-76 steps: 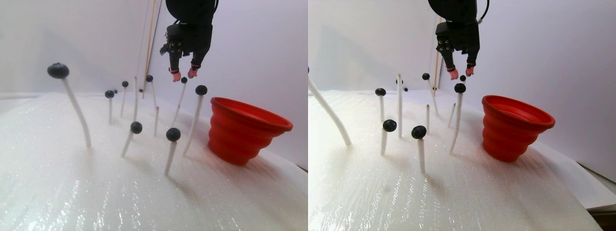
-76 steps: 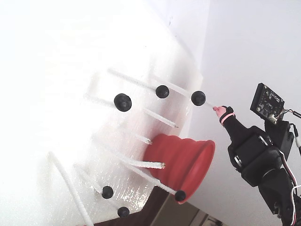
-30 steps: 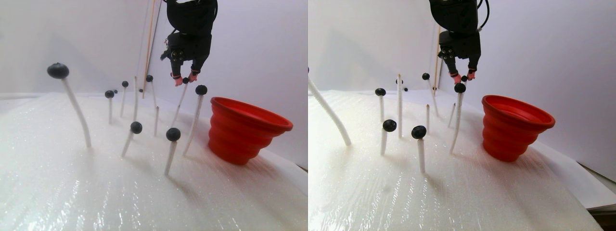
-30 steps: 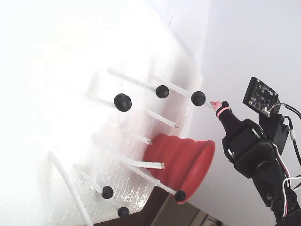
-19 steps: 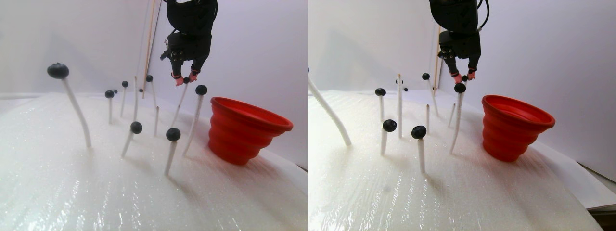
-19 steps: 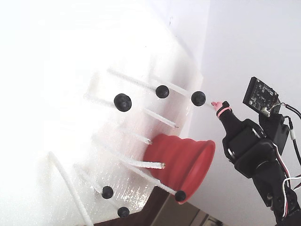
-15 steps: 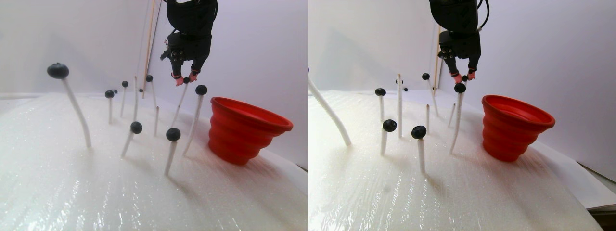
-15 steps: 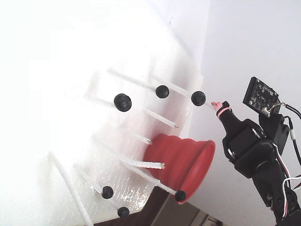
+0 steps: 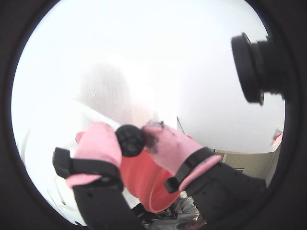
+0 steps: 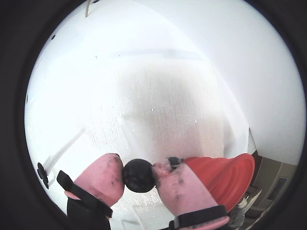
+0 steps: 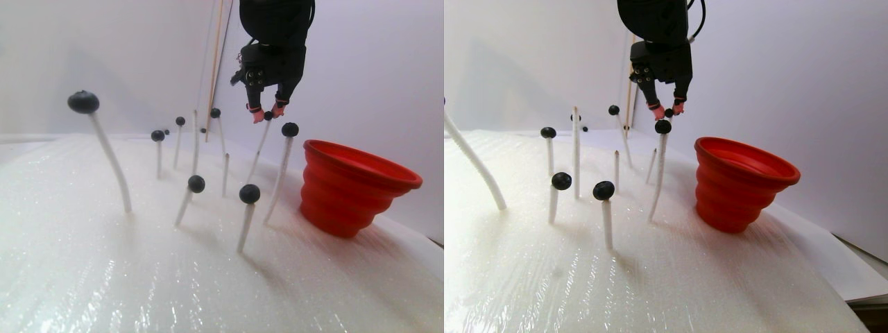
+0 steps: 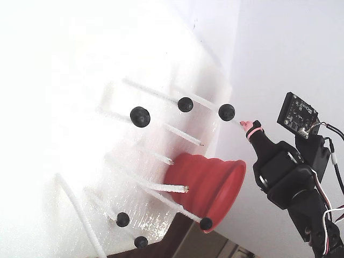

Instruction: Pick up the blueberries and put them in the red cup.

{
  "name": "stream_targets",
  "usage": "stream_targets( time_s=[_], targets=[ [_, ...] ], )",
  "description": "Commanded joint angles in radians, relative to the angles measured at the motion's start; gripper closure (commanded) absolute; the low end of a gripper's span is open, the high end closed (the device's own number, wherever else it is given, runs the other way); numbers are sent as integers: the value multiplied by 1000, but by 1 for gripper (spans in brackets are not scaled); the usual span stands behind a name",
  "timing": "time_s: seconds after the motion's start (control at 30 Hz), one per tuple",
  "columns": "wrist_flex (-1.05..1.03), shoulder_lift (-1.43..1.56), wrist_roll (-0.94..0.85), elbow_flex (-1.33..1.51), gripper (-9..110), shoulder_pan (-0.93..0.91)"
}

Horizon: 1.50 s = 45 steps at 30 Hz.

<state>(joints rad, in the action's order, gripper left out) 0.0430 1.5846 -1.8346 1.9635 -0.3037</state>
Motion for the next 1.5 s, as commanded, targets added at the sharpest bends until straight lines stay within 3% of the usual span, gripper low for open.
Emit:
stream_targets(
  time_s=[0.0, 0.6, 1.47],
  targets=[
    [15, 143, 6, -9, 91, -31],
    [-8, 233, 0, 75, 91, -31],
    [-114, 333, 80, 138, 91, -204]
  ],
)
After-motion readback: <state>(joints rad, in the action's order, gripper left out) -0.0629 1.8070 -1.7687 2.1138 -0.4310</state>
